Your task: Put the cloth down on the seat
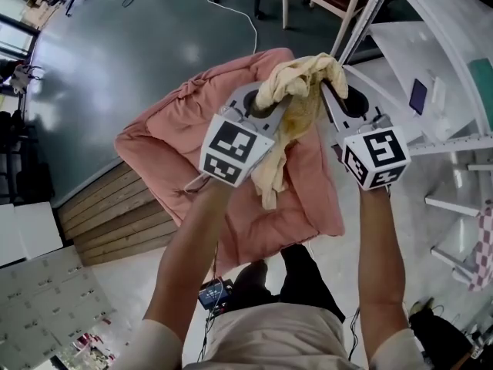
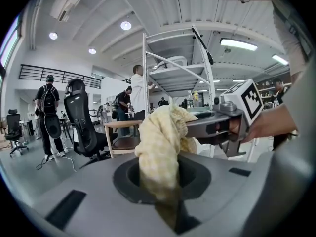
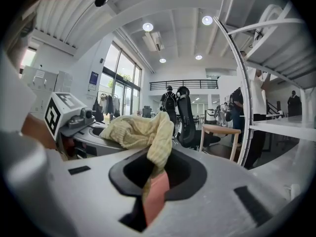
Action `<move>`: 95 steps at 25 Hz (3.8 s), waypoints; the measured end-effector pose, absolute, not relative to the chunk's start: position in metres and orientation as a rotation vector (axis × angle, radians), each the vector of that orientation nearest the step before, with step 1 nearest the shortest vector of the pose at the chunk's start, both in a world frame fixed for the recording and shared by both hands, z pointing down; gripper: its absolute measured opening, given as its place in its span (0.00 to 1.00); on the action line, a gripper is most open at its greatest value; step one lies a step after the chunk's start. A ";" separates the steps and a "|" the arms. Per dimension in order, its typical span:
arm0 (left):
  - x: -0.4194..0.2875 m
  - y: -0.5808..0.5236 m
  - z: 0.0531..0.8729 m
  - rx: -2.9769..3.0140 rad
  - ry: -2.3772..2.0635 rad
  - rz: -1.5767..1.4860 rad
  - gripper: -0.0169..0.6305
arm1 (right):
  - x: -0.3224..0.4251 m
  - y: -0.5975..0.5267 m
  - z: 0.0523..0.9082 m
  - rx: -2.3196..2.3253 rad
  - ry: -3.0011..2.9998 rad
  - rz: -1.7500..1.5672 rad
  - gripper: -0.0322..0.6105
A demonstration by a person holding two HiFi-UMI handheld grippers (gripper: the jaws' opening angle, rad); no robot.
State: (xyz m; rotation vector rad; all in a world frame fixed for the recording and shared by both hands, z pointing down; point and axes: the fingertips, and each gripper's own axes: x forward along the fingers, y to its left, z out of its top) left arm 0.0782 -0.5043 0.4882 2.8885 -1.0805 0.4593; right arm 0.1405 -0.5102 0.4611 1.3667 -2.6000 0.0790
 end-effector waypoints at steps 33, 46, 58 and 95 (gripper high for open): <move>0.049 -0.597 0.689 2.568 -1.228 0.696 0.28 | 0.147 -0.605 0.677 1.280 -2.449 0.308 0.17; 0.031 -0.610 0.714 2.463 -1.270 0.628 0.29 | 0.152 -0.619 0.703 1.295 -2.405 0.389 0.21; 0.018 -0.581 0.681 2.539 -1.286 0.746 0.35 | 0.164 -0.603 0.683 1.315 -2.310 0.405 0.26; -0.009 -0.381 0.328 2.965 -1.313 0.295 0.05 | 0.105 -0.398 0.348 1.382 -2.622 0.051 0.04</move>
